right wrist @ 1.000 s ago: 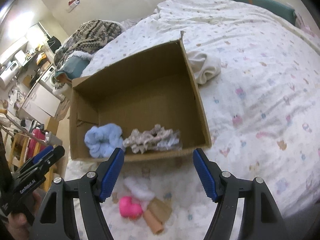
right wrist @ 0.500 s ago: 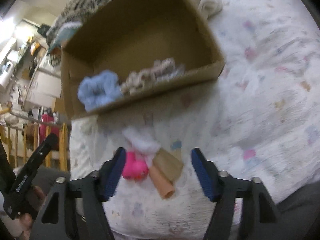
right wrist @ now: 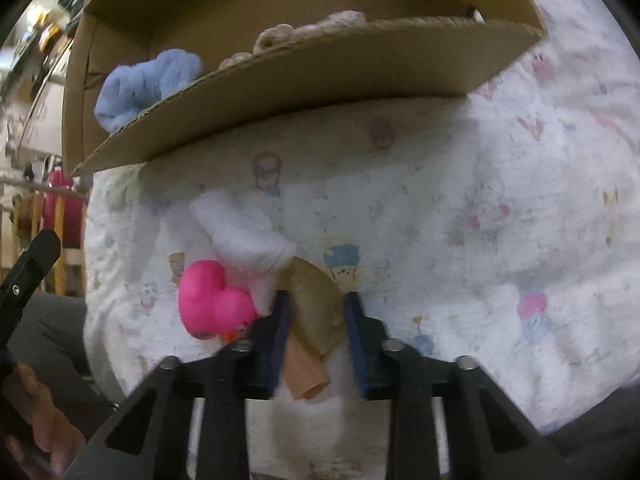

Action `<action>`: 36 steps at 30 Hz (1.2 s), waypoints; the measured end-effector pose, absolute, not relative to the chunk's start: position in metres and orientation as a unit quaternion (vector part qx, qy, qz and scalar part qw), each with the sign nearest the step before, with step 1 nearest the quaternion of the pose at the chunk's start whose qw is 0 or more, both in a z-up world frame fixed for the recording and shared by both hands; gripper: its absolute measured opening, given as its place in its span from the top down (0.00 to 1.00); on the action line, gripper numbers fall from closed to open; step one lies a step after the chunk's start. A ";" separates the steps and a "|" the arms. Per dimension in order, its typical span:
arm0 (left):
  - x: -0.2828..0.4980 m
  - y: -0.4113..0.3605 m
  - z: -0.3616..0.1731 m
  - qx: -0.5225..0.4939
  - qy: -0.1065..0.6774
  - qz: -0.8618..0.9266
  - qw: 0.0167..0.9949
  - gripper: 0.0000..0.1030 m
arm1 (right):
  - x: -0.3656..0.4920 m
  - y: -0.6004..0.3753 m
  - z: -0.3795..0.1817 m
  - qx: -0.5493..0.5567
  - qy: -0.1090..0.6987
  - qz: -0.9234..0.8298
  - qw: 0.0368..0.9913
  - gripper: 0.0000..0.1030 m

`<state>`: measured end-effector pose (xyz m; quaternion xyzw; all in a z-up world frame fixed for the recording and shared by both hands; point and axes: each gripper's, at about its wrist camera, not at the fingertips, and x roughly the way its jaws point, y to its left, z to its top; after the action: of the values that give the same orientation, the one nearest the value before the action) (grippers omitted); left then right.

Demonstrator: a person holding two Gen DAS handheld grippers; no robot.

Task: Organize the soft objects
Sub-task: 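Grasp the pink rubber duck with the left tool while the right tool grasps the tan sponge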

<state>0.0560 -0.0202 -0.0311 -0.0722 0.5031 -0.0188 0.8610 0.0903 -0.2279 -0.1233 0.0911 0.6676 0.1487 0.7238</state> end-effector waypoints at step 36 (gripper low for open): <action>0.056 -0.080 -0.089 -0.054 0.612 -0.107 0.782 0.58 | 0.076 -0.276 -0.046 0.175 0.556 0.173 0.794 0.88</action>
<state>0.0559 -0.0795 -0.0889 -0.0541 0.6115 -0.1070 0.7821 0.0764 -0.2761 -0.0464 0.1747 0.5559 0.1735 0.7940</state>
